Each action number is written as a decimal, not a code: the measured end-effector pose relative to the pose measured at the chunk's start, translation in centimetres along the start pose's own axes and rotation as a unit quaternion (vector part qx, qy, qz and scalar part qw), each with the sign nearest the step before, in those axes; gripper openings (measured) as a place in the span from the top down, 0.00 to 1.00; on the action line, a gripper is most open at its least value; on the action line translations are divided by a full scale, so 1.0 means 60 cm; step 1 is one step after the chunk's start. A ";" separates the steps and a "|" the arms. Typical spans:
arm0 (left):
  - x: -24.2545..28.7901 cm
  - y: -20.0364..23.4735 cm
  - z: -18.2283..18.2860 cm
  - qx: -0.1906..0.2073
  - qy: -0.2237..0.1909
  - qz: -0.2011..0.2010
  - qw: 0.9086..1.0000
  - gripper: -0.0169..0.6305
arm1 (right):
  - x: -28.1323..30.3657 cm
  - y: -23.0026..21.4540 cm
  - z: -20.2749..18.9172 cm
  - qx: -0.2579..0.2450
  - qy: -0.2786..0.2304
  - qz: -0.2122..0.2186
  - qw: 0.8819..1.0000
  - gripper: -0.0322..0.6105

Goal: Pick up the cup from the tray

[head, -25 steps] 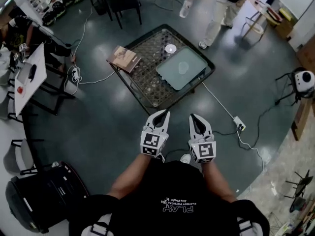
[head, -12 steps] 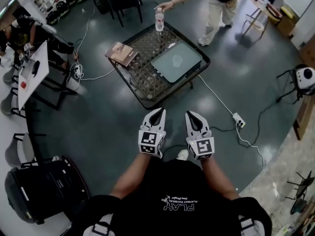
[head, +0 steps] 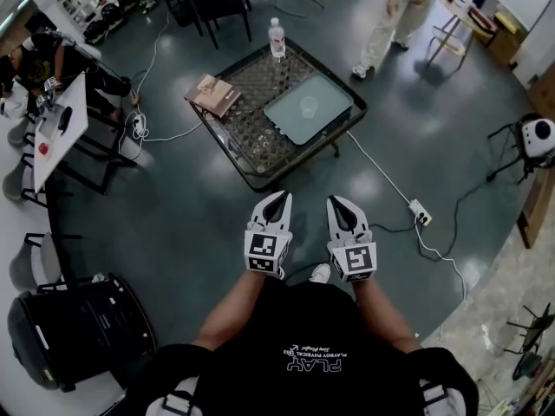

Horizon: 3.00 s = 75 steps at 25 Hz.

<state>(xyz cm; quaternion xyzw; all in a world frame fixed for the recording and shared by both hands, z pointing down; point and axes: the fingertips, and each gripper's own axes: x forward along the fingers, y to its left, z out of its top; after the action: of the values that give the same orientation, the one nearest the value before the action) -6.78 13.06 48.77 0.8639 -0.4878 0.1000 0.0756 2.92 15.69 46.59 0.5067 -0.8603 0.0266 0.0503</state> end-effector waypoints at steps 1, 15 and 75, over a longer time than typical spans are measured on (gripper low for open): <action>0.001 -0.002 0.000 0.001 0.001 0.000 1.000 0.96 | -0.001 -0.002 0.001 0.001 0.000 -0.001 1.000 0.95; 0.004 -0.035 0.000 0.003 -0.001 0.035 0.999 0.96 | -0.017 -0.040 0.000 0.004 -0.009 0.023 1.000 0.95; 0.459 0.152 -0.035 0.007 0.069 -0.031 0.997 0.96 | 0.420 -0.274 -0.055 0.000 0.079 0.044 0.996 0.95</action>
<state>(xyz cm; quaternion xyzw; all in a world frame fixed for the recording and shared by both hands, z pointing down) -0.94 -13.93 57.86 0.8701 -0.4536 0.1606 0.1065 5.35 -13.84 52.62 0.4643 -0.8752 0.0688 0.1170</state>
